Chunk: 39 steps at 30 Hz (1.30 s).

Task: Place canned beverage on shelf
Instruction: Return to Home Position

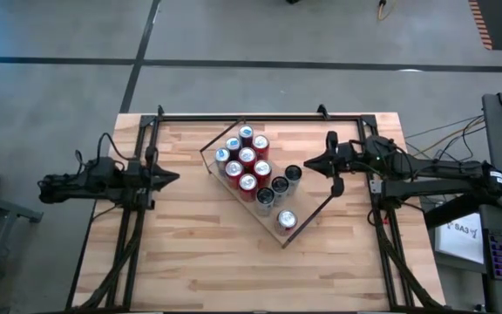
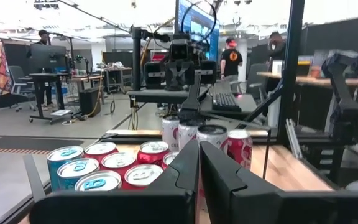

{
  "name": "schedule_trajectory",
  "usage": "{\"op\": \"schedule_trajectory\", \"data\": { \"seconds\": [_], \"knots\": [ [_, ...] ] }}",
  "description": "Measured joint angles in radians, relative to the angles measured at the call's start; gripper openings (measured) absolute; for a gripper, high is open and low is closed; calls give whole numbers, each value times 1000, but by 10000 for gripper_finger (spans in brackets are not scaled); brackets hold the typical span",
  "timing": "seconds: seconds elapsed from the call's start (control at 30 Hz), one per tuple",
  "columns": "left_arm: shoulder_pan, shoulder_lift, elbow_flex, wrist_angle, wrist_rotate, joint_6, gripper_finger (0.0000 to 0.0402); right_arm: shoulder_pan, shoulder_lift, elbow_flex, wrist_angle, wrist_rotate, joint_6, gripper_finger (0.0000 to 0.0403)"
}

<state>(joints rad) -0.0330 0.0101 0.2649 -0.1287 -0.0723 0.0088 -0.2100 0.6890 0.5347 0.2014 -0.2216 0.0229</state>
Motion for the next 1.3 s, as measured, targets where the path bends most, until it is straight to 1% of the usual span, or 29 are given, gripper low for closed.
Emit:
{"op": "schedule_trajectory", "data": {
  "seconds": [0.1, 0.17, 0.53, 0.73, 0.8, 0.87, 0.93, 1.0, 1.1, 1.2, 1.3],
  "knots": [
    [0, 9, -2, -10, 0, 27, 0, 0, 1, 0, -4, -70, -50, 13],
    [0, 10, -7, -10, 0, 44, 0, 0, -2, 0, -2, -98, -66, 13],
    [0, 8, -15, -5, 0, 34, 0, 0, -6, -1, 4, -93, -60, 13],
    [0, 8, -15, 6, -6, 36, 0, 0, -6, -1, 82, -84, 49, 13],
    [0, 16, -15, 42, -51, 33, 0, 0, 0, 2, 95, -27, 92, 13],
    [0, 36, -15, 92, -78, 42, 0, 0, 24, 21, 88, 24, 107, 13],
    [0, 72, -15, 138, -76, 82, 0, -1, 67, 49, 83, 39, 108, 13],
    [0, 105, -15, 161, -76, 131, 0, 0, 118, 94, 62, 39, 108, 13],
    [0, 131, -15, 164, -76, 183, 0, 0, 194, 187, -35, 39, 86, 13],
    [1, 135, -10, 163, -76, 204, 0, 0, 254, 265, -127, 39, 80, 13],
    [1, 120, -1, 146, -76, 210, 0, 0, 285, 302, -142, 1, 61, 13]
  ]
}}
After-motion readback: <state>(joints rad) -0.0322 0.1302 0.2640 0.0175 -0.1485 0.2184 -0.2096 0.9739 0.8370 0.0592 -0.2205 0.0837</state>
